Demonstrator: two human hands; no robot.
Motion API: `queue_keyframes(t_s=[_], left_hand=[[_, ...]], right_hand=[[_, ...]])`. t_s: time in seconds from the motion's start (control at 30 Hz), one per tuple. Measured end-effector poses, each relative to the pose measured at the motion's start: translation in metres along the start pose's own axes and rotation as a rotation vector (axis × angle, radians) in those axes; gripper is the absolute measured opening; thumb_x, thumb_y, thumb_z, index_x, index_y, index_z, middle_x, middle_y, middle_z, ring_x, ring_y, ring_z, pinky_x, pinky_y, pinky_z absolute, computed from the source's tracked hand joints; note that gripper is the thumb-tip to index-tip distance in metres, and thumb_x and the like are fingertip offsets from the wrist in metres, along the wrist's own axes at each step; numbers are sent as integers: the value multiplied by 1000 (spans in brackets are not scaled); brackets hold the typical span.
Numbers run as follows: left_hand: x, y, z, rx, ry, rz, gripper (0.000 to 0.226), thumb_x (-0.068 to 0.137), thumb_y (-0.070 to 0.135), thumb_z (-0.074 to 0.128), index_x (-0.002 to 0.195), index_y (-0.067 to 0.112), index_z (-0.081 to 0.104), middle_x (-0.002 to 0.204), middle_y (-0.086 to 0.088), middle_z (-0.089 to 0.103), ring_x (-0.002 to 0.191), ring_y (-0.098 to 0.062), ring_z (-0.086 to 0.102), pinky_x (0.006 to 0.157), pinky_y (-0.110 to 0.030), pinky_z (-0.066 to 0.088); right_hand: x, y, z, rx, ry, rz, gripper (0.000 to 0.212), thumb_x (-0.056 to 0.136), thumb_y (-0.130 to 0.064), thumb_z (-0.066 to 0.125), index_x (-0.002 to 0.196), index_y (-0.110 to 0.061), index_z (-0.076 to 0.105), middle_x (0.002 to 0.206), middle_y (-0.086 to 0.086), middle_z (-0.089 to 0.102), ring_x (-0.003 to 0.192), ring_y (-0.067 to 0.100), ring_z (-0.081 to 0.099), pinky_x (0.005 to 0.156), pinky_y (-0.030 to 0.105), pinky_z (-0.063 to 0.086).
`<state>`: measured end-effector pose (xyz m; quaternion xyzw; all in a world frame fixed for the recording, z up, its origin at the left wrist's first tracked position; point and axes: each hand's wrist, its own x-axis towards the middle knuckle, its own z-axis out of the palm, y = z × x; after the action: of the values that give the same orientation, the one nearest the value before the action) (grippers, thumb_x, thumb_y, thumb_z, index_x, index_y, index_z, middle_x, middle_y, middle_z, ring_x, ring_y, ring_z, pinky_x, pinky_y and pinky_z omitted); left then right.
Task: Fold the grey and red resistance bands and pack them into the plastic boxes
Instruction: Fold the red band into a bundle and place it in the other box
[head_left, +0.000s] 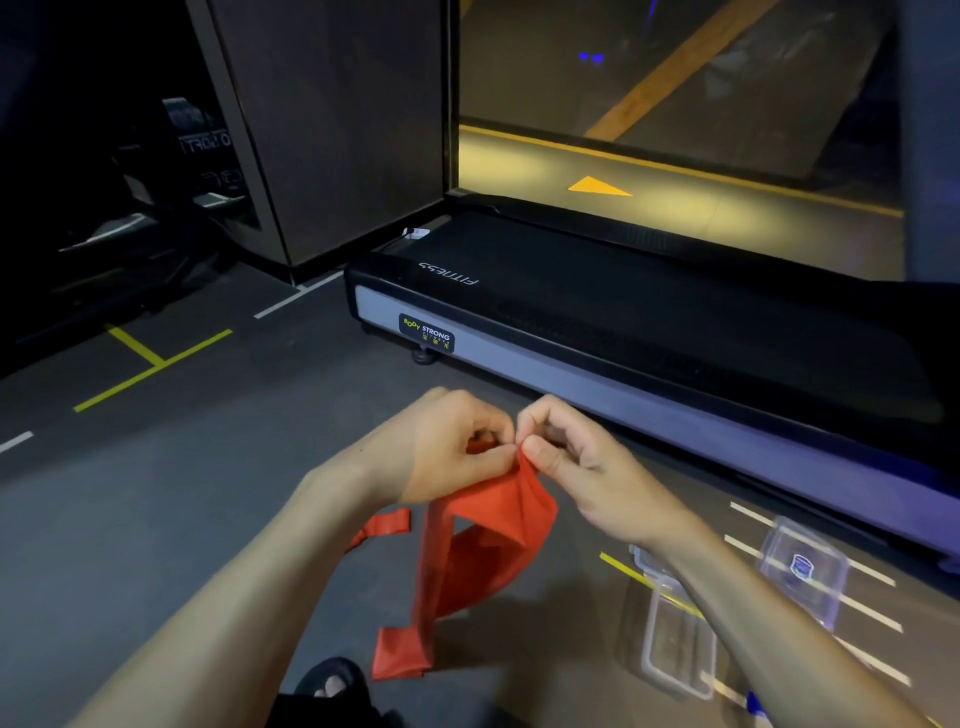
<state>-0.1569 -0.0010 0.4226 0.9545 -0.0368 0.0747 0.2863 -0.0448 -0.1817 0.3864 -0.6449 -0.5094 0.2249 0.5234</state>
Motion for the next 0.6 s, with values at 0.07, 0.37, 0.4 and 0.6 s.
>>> queue_keyframes(t_s=[0.07, 0.37, 0.4, 0.6], left_hand=[[-2, 0, -1, 23, 34, -14, 21, 94, 33, 66, 76, 22, 69, 60, 2, 59, 60, -12, 53, 63, -27, 45], [-12, -23, 1, -506, -320, -169, 25, 100, 28, 63, 80, 13, 65, 73, -6, 53, 71, -18, 46, 68, -32, 40], [-12, -25, 1, -494, -341, -175, 27, 101, 25, 63, 77, 13, 62, 71, -6, 49, 69, -18, 43, 67, -28, 39], [-10, -24, -5, -566, -248, -161, 26, 94, 29, 71, 68, 30, 67, 69, 2, 53, 70, -15, 42, 69, -33, 35]], right_hand=[[3, -3, -3, -82, -6, -10, 8, 105, -25, 53, 98, -21, 55, 83, 8, 54, 75, 20, 47, 71, 37, 41], [9, -24, -18, -41, 20, -94, 7, 101, -16, 56, 97, -12, 58, 81, -7, 55, 72, 6, 49, 68, 20, 41], [8, -24, -22, -31, 27, -95, 6, 101, -16, 56, 97, -13, 59, 82, -6, 56, 72, 7, 50, 68, 20, 42], [5, -20, -39, -22, 63, -82, 7, 100, -17, 57, 97, -12, 59, 82, -5, 56, 73, 7, 50, 68, 18, 42]])
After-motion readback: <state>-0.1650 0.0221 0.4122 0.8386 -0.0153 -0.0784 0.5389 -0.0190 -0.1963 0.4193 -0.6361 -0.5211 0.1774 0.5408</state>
